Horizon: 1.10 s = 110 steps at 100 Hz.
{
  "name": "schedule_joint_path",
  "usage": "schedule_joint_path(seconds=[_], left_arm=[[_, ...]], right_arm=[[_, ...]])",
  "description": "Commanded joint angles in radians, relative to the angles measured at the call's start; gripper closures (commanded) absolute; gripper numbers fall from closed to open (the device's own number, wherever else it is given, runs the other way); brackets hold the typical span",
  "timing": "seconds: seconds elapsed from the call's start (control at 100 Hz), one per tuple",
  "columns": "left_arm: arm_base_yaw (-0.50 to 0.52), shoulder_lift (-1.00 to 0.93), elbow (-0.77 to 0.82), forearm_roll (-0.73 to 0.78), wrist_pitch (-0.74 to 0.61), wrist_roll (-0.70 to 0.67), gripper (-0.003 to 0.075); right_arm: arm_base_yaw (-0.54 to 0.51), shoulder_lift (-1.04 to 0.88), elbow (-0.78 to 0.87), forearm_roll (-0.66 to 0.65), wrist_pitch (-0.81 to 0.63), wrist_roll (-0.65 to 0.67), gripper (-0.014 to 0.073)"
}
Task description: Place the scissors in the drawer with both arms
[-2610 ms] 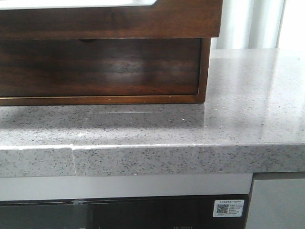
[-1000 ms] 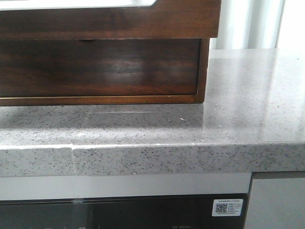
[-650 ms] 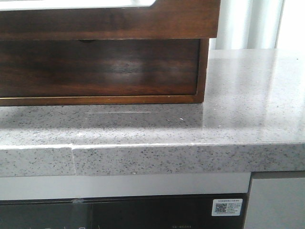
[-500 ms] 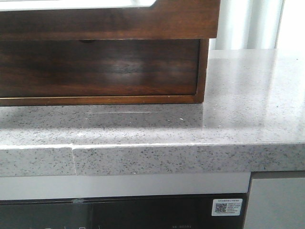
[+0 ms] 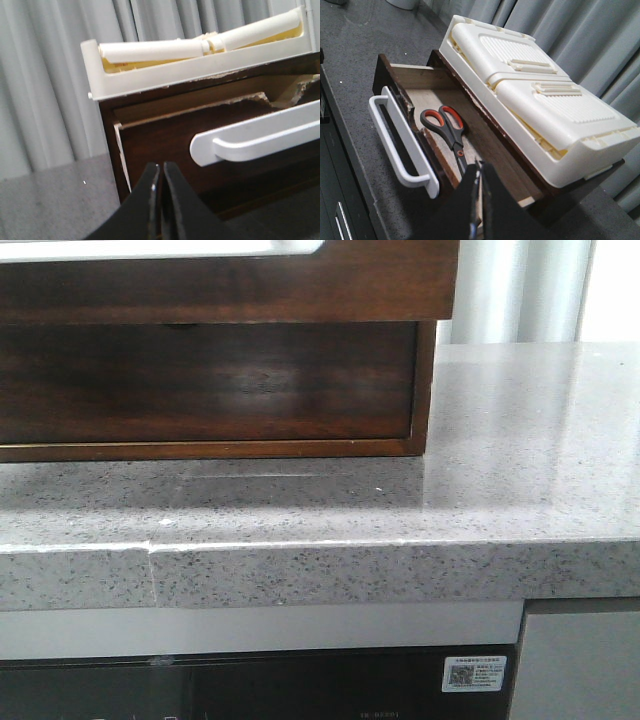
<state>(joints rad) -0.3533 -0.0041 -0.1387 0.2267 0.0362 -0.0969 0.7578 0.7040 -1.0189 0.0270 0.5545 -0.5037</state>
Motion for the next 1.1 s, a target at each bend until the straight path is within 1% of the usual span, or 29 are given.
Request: schedule_joint_path(seconds=[0.0,0.1,0.17,0.34,0.51,0.74,1.09], left_arm=[[-0.008,-0.034,-0.003,-0.104,-0.047,-0.012,0.0739],[-0.008,-0.034,0.017,-0.192,0.008,-0.012,0.0739],[-0.008,-0.034,0.019,-0.201,0.054,-0.012,0.0739],[-0.008,-0.034,0.024,-0.201,0.09,-0.012,0.0739],[-0.008,-0.034,0.024,-0.201,0.093,-0.012,0.074],[-0.008,-0.034,0.024,-0.201,0.093,-0.012,0.0739],[-0.008,-0.034,0.024,-0.201,0.093,-0.012,0.074]], right_arm=[[-0.007,-0.099,0.093,0.002,-0.157,0.001,0.0639],[-0.007,-0.211,0.234,0.002,-0.234,0.001,0.0639],[-0.007,-0.287,0.325,0.004,-0.261,0.001,0.0639],[-0.007,-0.446,0.505,0.014,-0.237,0.001,0.0639],[-0.007,-0.538,0.649,0.085,-0.23,0.001,0.064],[-0.007,-0.544,0.744,0.089,-0.226,0.001,0.0639],[-0.007,-0.544,0.797,0.089,-0.227,0.001,0.0639]])
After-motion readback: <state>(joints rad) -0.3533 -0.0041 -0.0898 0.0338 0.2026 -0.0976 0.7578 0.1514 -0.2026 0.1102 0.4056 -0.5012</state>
